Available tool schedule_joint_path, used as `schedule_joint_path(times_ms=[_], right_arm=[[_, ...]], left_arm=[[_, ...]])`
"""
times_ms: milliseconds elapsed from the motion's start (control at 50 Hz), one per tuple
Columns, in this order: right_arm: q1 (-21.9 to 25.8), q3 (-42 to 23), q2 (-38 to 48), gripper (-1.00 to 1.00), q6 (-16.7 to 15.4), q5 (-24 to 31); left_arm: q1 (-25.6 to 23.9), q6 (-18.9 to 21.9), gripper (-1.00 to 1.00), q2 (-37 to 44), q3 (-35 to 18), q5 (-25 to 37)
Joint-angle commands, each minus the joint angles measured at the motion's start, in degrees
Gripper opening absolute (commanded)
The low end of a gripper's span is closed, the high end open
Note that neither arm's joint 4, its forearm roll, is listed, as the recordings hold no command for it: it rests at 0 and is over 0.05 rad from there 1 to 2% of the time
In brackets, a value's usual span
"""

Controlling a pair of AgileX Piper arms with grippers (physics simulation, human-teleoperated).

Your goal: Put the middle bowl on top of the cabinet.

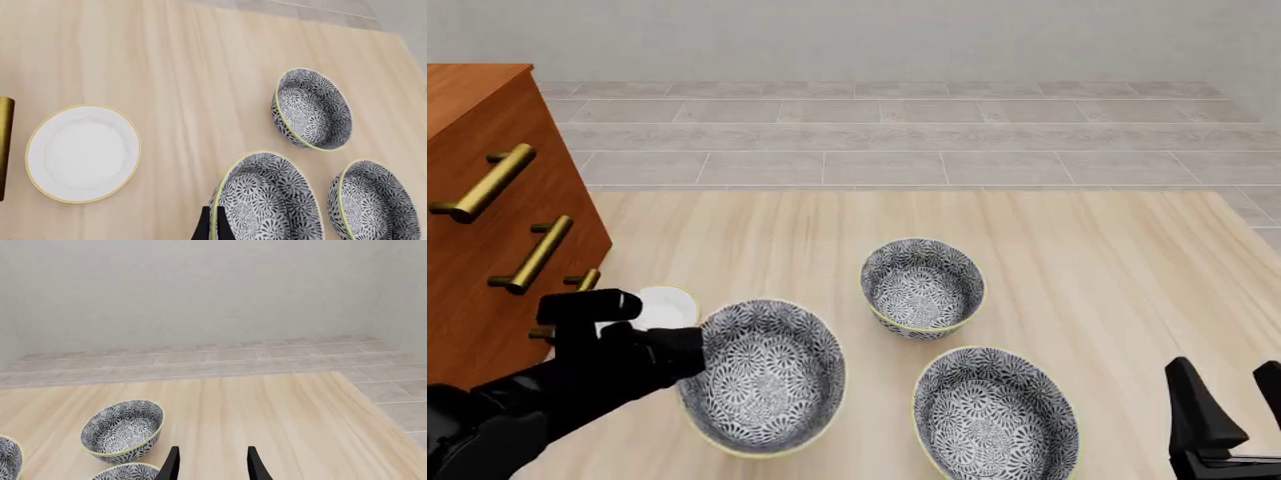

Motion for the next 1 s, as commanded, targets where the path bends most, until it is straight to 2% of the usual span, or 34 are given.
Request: schedule_joint_path(times_ms=[20,200,420,740,1000], right_arm=[[0.1,0.0,0.0,1.0,-0.2,0.1],[0.3,-0.1,0.3,1.0,-0.3,0.0],[0.3,0.0,0.4,1.0,-0.3,-0.3],[0.2,0.0,0.3,1.0,-0.2,-0.2],[0.1,0.0,0.2,1.0,0.0,-0.2]], left_arm=[[0.5,-2.8,-1.0,-1.6,-2.7,2.9],[1.7,-4.1,-1.0,-1.8,-5.6,6.1],[5.7,-2.7,-1.0,-0.7,-11.8,12.4],[8.1,-5.8,-1.0,0.0,-17.5,17.3],[8.4,-10.8,-1.0,-0.2,-19.1,18.1]])
